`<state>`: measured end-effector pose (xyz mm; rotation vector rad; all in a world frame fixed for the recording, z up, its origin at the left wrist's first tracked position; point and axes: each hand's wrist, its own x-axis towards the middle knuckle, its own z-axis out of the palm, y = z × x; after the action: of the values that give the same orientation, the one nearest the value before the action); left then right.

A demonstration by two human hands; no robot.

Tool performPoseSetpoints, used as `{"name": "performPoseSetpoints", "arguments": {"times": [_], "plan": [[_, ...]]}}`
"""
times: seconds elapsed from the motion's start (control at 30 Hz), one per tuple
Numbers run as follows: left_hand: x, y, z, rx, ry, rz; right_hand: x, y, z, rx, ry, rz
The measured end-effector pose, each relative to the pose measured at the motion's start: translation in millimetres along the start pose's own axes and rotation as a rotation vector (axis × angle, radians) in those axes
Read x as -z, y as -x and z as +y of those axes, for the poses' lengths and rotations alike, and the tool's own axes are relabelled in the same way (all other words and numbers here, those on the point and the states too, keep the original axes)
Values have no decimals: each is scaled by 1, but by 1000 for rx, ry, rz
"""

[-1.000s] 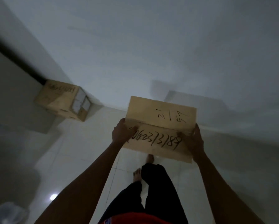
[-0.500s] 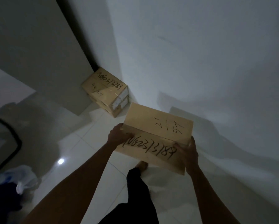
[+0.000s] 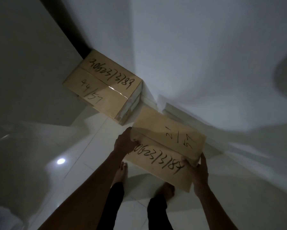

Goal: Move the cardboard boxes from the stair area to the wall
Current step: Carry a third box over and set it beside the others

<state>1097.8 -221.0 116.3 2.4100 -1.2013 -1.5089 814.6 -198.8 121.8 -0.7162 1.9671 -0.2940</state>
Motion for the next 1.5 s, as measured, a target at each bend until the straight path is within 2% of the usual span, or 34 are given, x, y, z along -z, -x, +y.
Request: {"name": "performPoseSetpoints", "arguments": {"times": [0.17,0.23,0.27,0.3,0.33,0.37,0.4,0.43,0.47,0.5,0.53,0.57,0.6,0.67,0.73,0.8,0.83,0.87,0.9,1.0,1.03,1.1,1.17,1.2,1.23,1.3,1.37,1.5], "plan": [[-30,-145,-45,-39,50,8,-98,-104,56,-17,-54,38],[-67,-172,-84,-44,-63,-27,-122,-134,72,-33,-63,59],[-100,-165,-130,-32,-214,-51,-131,-144,73,-25,-57,66],[-135,-187,-190,-61,-255,-178,-140,-152,70,-11,-46,77],[-170,-208,-232,-95,-257,-200,-146,-159,67,5,-33,87],[-180,-231,-246,-122,-296,-182,-152,-166,64,12,-17,97],[-167,-245,-233,-239,-409,-143,-157,-172,63,19,-4,106],[-136,-256,-197,-299,-496,-27,-162,-177,63,21,6,118],[-96,-272,-130,-242,-481,-65,-167,-182,63,23,6,127],[-84,-266,-92,-163,-501,-2,-172,-185,62,26,3,136],[-84,-264,-82,-172,-376,196,-177,-187,60,31,-1,147],[-82,-258,-73,-251,-416,329,-181,-189,57,38,-4,157],[-89,-243,-82,-341,-531,381,-186,-191,53,48,-11,167],[-90,-245,-99,-408,-678,288,-193,-196,44,77,-14,175],[-79,-262,-84,-494,-539,381,-196,-200,36,102,-11,178],[-76,-261,-90,-434,-431,550,-195,-204,31,114,-4,171],[-92,-249,-124,-367,-508,494,-193,-206,30,119,5,159],[-119,-238,-164,-279,-510,362,-192,-208,29,121,10,143],[-160,-227,-211,-263,-597,272,-191,-210,29,114,15,132],[-288,-214,-363,-315,-563,106,-189,-214,26,122,74,95],[-292,-233,-368,-352,-591,39,-190,-213,23,138,108,79],[-199,-240,-276,-457,-726,-17,-190,-201,12,97,191,68],[-81,-233,-141,-560,-637,-74,-184,-171,0,36,305,103],[-37,-228,-70,-512,-584,-112,-178,-151,-5,29,347,119],[-17,-208,-20,-458,-636,-27,-169,-130,-9,29,371,136],[2,-147,-5,-464,-709,-1,-145,-87,-16,44,418,163],[11,-92,7,-552,-682,-98,-114,-42,-21,76,466,168],[23,-4,56,-689,-751,-60,-46,42,-20,119,473,235]]}}
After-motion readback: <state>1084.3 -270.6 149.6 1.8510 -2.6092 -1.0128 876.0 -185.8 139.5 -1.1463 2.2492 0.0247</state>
